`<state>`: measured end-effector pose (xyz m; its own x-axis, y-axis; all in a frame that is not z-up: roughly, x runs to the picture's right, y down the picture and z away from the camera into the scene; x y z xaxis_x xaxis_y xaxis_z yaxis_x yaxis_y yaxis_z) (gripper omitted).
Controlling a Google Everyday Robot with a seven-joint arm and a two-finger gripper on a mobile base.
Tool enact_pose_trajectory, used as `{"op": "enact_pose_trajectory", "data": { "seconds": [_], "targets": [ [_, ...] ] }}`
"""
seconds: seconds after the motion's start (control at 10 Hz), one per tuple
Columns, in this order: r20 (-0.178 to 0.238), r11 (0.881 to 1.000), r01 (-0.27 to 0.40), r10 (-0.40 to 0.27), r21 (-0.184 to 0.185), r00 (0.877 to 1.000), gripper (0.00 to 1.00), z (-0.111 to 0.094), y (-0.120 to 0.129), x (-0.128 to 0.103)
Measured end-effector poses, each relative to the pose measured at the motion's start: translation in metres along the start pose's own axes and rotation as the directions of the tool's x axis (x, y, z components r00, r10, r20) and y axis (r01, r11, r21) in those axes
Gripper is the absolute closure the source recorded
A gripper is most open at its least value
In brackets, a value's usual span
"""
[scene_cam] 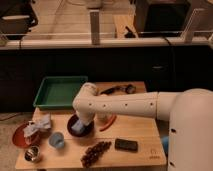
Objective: Wipe purple bowl with sponge
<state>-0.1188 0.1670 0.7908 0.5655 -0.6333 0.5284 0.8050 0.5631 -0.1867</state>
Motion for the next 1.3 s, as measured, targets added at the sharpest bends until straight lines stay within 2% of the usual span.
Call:
{"op": "enact_pose_trajectory", "data": {
  "seconds": [0.3,0.4,0.6,1.3],
  "targets": [
    [0.035,0.997,0.015,-0.017,0.074,0.999,0.99,0.003,-0.019,-0.009],
    [0.039,0.996,0.026,-0.029,0.084,0.999,0.99,0.004,-0.025,-0.011],
    [0.044,0.996,0.045,-0.049,0.072,0.998,0.99,0.005,-0.03,-0.018],
    [0.054,0.993,0.112,-0.114,0.048,0.992,0.99,-0.001,-0.023,-0.043]
  ]
}}
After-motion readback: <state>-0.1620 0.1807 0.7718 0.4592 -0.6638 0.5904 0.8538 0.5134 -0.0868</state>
